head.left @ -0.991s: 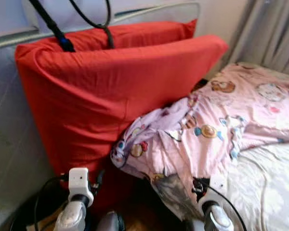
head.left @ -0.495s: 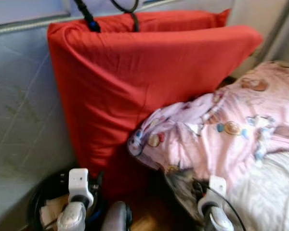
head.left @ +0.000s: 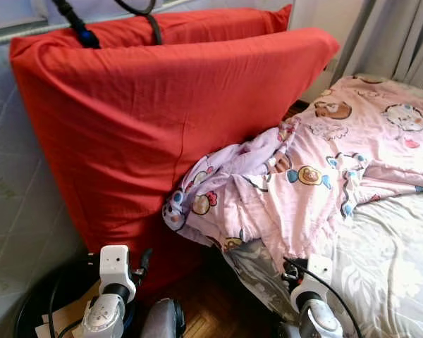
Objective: Clean up the room
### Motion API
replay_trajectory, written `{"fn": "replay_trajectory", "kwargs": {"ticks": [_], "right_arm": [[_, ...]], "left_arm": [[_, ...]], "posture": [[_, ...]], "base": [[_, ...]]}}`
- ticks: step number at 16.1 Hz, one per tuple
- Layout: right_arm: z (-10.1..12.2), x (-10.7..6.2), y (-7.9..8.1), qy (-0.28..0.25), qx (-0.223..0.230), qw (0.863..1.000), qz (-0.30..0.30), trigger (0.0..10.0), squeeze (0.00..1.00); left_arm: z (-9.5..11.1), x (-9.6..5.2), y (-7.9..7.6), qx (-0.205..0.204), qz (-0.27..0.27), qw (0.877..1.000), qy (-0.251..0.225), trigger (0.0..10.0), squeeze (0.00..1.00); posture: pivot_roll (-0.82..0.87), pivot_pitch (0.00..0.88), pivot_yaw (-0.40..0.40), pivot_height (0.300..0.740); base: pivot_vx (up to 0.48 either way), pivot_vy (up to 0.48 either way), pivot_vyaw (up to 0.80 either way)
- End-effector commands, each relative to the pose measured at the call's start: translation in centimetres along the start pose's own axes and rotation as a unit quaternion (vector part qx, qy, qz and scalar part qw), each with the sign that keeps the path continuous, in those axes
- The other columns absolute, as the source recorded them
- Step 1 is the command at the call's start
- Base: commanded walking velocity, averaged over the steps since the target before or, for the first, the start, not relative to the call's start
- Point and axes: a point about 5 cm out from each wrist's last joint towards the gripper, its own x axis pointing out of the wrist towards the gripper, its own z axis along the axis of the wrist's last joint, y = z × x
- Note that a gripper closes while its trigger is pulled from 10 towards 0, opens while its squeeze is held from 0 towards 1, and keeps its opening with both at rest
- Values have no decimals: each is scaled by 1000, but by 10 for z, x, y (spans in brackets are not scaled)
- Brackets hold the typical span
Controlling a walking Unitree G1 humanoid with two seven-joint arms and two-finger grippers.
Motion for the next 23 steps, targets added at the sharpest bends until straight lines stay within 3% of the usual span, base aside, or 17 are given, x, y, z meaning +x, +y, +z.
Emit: {"fn": "replay_trajectory", "kwargs": {"ticks": [1, 17, 18, 19, 20, 23], "right_arm": [[3, 1, 2, -7, 1, 1000, 2, 10000, 0], [6, 3, 7, -8, 3, 1000, 13, 10000, 0], [3, 3, 11, 0, 8, 1000, 31, 10000, 169], [0, 2, 14, 9, 7, 999, 45, 10000, 847], [-2, 2, 17, 14, 5, 998, 56, 10000, 1000], [-6, 1, 23, 30, -4, 997, 69, 10000, 1000]], "left_arm": [[-3, 0, -1, -1, -2, 1000, 5, 10000, 0], [-7, 1, 5, 2, 8, 1000, 15, 10000, 0], [-8, 1, 5, 2, 8, 1000, 17, 10000, 0], [-9, 0, 6, 2, 8, 1000, 18, 10000, 0], [-9, 0, 6, 2, 8, 1000, 18, 10000, 0], [-10, -2, 6, 2, 3, 1000, 15, 10000, 0]], "posture": [[88, 0, -10, 612], [88, 0, -14, 612], [88, 0, -13, 612], [90, 0, -13, 612], [89, 0, -13, 612], [95, 0, -9, 612]], "base": [[0, 0, 0], [275, 0, -110], [0, 0, 0], [0, 0, 0], [0, 0, 0], [0, 0, 0]]}}
